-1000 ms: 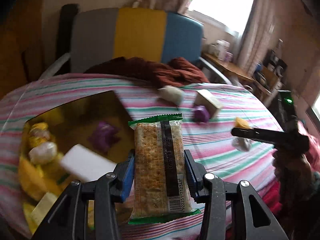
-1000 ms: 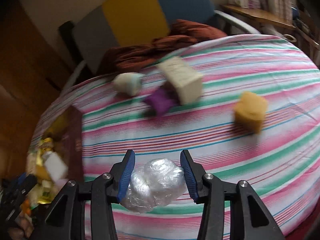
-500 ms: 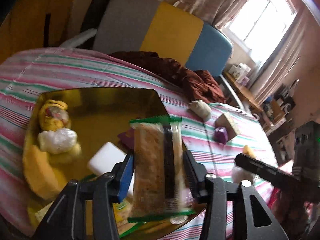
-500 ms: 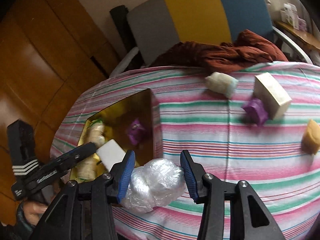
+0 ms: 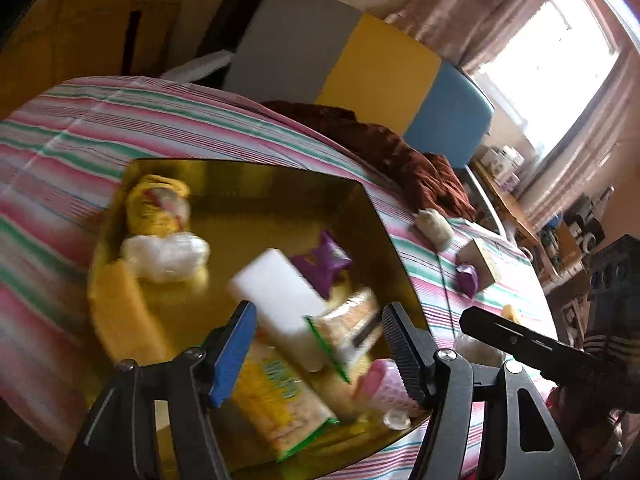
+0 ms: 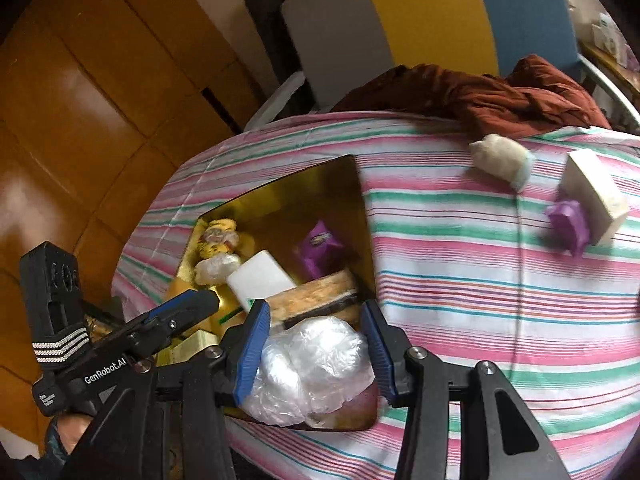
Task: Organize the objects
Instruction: 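Carry the cracker pack and clear plastic bag to the gold tray and release, then move both tools away from the tray toward the sock and purple packet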
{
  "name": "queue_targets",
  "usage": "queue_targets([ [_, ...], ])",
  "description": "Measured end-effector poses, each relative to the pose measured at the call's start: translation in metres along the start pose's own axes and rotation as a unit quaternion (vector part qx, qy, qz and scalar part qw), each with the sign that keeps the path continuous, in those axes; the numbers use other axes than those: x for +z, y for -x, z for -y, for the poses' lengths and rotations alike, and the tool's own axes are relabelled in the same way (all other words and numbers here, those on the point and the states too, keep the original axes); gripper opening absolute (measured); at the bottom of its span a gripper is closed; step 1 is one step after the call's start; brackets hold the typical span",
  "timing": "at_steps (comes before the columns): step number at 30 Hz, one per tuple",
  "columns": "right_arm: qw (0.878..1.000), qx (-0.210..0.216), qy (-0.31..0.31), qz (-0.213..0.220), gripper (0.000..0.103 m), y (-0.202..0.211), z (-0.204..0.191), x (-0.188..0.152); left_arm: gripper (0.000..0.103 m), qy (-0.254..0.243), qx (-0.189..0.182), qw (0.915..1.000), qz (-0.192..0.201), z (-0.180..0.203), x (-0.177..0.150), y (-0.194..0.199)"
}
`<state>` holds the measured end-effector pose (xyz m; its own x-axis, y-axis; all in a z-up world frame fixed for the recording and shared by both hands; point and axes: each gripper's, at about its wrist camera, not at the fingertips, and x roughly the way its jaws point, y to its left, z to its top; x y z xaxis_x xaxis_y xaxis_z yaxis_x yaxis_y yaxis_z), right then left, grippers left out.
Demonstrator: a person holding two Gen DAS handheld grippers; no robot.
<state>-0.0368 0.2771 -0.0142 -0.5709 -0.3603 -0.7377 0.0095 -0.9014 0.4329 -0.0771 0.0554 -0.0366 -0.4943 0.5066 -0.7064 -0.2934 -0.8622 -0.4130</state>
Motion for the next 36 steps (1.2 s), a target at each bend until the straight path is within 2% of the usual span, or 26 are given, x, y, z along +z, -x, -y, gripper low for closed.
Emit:
queue_targets([
  [6,0.999,0.040,0.013,-0.023,0.054,-0.019,-0.025,-0.001,0.071,0.007,0.020,0.9996,0.017,-0.015,-0.003,0.017],
  [10,0.998,0.040,0.014,-0.036,0.054,-0.025,-0.030,-0.006,0.071,0.008,0.029,0.9994,0.019,-0.019,-0.007,0.021],
  [20,1.000,-0.009,0.015,-0.026,0.055,-0.019,-0.022,-0.016,0.077,-0.033,0.069,0.9961,0.043,-0.004,-0.011,0.029],
  [31,0.997,-0.059,0.044,-0.015,0.055,-0.018,-0.026,-0.026,0.081,-0.095,0.138,0.9820,0.087,0.018,-0.022,0.041],
  [36,0.996,-0.075,0.056,-0.005,0.055,-0.013,-0.028,-0.029,0.081,-0.111,0.141,0.9790,0.096,0.026,-0.023,0.045],
])
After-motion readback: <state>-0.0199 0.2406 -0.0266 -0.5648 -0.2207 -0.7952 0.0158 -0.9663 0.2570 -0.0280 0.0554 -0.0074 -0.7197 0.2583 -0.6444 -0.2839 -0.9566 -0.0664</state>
